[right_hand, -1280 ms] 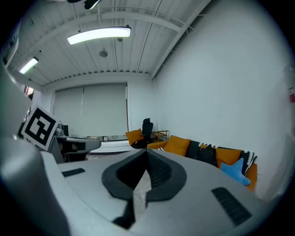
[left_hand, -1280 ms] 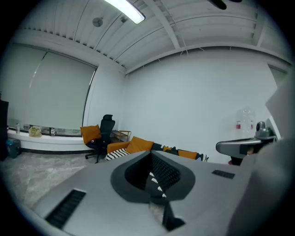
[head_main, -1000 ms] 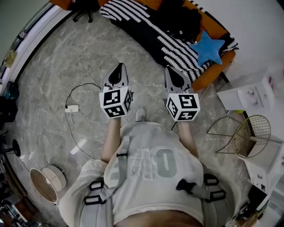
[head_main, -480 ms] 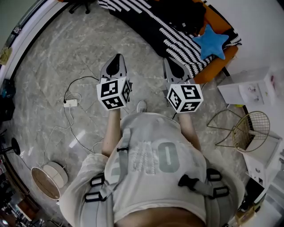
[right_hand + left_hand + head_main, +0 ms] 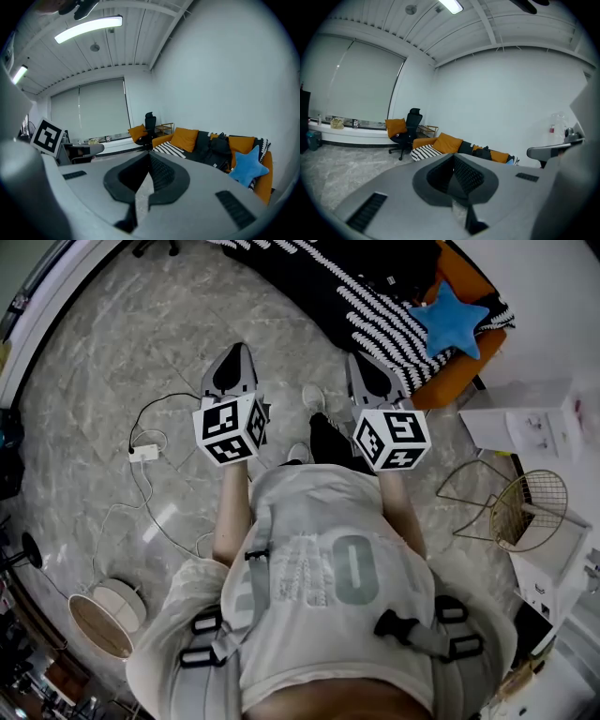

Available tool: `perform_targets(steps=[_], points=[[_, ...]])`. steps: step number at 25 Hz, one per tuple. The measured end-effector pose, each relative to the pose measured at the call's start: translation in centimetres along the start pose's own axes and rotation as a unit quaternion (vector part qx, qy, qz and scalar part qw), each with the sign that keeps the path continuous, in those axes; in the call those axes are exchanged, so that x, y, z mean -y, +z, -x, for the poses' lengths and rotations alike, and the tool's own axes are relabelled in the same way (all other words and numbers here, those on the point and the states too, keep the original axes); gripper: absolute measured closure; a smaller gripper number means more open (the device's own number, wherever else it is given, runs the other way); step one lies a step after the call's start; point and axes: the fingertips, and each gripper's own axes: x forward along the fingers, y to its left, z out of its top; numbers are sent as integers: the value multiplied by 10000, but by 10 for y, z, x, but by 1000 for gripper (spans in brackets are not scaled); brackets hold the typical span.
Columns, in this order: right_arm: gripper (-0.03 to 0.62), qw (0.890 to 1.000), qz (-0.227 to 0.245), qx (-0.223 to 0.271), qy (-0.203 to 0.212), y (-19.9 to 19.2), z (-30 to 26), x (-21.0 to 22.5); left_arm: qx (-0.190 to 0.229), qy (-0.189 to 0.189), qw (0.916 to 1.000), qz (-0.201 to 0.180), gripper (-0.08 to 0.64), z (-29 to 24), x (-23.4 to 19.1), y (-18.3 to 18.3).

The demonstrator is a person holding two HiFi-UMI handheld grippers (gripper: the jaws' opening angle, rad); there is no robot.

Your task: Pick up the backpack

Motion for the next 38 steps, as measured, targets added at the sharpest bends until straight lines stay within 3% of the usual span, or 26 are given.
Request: perform_targets(steps=[6, 12, 21, 28, 38], points=[[588, 9999, -160, 28, -52, -2, -40, 25, 5, 31, 9999, -106, 540, -37, -11, -1], [588, 9995, -285, -48, 103, 9, -104, 62, -81, 29, 9999, -106, 540, -106, -14, 6], [588, 9986, -196, -117, 470, 75, -238, 137, -52, 86, 9999, -116, 540, -254, -15, 55], [588, 9987, -133, -144, 475, 117, -333, 197, 22, 117, 9998, -183, 538, -367, -25, 96], [588, 9981, -346, -35, 506, 144, -389, 226, -70, 41, 9999, -134, 539, -427, -25, 113]])
